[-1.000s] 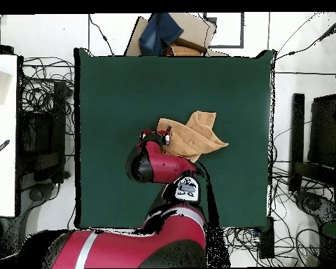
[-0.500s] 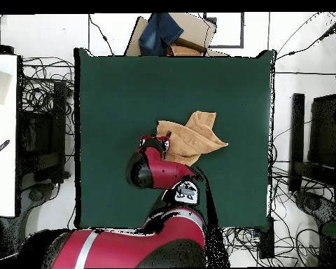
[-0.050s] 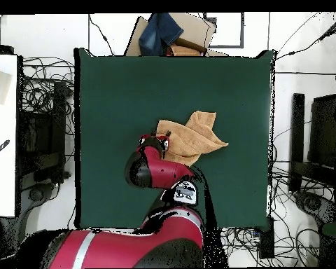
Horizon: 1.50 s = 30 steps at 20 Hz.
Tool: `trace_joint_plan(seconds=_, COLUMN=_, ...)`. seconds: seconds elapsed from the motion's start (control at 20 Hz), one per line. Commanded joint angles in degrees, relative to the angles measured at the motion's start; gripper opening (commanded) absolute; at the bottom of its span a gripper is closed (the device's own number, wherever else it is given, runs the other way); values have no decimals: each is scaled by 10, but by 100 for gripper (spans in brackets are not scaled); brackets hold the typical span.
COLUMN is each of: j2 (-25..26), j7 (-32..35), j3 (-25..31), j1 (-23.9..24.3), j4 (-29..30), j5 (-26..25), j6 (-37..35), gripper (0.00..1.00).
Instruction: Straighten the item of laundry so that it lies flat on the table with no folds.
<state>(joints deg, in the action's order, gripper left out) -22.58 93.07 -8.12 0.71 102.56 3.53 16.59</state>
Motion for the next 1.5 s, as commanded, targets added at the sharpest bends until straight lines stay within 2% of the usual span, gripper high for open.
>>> trace_joint_plan(seconds=0.05, j2=13, j7=141, j3=23, j1=-16, j4=15, j5=48, j6=-11, gripper=100)
trace_joint_plan(seconds=0.5, j2=-1, j7=131, j3=23, j1=-20, j4=18, j5=63, j6=-39, gripper=100)
trace_joint_plan(seconds=0.95, j2=12, j7=120, j3=53, j1=19, j4=14, j5=34, j6=-44, gripper=100)
trace_joint_plan(seconds=1.2, j2=22, j7=122, j3=68, j1=36, j4=19, j5=16, j6=-20, gripper=100)
trace_joint_plan(seconds=1.5, j2=25, j7=135, j3=51, j1=9, j4=26, j5=40, j6=-2, gripper=100)
